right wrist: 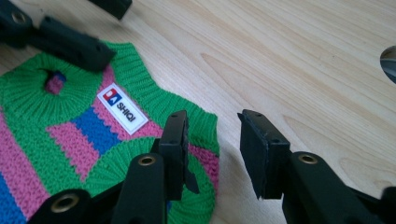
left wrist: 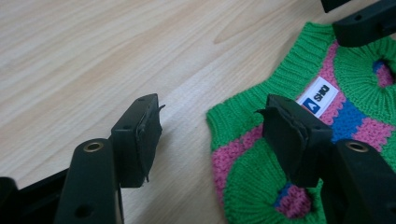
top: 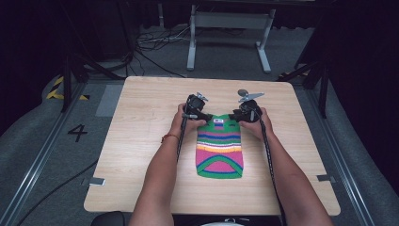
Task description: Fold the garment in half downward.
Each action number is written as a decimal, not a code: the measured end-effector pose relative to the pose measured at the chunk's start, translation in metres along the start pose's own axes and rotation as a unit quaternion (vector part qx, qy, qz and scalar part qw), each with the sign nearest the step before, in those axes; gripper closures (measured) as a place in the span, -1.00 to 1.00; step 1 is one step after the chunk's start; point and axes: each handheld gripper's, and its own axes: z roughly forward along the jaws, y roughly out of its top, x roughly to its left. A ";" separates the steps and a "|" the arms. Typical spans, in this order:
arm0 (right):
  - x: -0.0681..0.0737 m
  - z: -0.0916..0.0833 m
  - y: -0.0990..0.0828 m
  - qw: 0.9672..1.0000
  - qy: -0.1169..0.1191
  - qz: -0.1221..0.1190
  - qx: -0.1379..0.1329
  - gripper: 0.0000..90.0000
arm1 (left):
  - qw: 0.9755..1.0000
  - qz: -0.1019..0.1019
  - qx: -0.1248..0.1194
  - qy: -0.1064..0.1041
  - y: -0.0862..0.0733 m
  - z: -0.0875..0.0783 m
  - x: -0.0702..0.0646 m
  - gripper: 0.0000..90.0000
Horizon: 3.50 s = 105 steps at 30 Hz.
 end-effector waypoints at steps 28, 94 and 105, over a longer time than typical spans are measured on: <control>0.005 -0.010 0.009 0.999 0.030 -0.007 -0.014 0.87 | 0.998 0.058 -0.023 -0.010 0.010 -0.014 -0.015 0.80; 0.114 -0.111 -0.064 0.969 0.184 -0.163 -0.023 0.87 | 0.958 0.263 -0.002 -0.110 -0.075 -0.115 -0.124 0.83; 0.130 -0.111 -0.080 0.961 0.200 -0.191 0.009 0.88 | 0.950 0.285 0.024 -0.122 -0.100 -0.113 -0.141 0.82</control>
